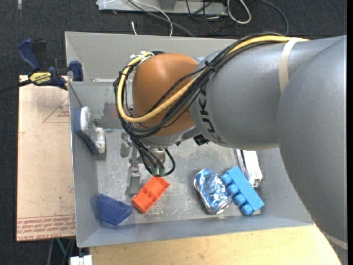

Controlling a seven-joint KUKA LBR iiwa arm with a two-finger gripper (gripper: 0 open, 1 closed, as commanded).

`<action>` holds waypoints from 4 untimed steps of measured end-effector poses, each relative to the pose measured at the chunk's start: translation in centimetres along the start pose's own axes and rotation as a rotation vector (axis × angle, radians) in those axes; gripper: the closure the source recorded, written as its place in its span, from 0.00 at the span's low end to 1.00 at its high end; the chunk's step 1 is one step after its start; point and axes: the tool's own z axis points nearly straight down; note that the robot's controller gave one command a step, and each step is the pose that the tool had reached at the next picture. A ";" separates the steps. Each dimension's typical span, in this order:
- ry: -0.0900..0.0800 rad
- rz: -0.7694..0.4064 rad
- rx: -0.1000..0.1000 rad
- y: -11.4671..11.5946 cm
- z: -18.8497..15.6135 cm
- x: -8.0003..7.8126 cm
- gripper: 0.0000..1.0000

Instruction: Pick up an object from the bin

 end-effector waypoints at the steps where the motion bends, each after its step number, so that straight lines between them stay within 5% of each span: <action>1: 0.000 -0.001 0.000 0.0 0.0 0.0 0.00; 2: 0.007 -0.144 0.002 -0.3 6.9 4.3 0.00; 3: -0.009 -0.132 -0.003 -0.5 6.5 4.5 0.00; 4: 0.001 -0.134 0.001 -0.4 3.5 4.4 0.00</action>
Offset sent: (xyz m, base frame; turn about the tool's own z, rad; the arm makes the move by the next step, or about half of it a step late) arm -0.0416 -0.0017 -0.0659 -0.1458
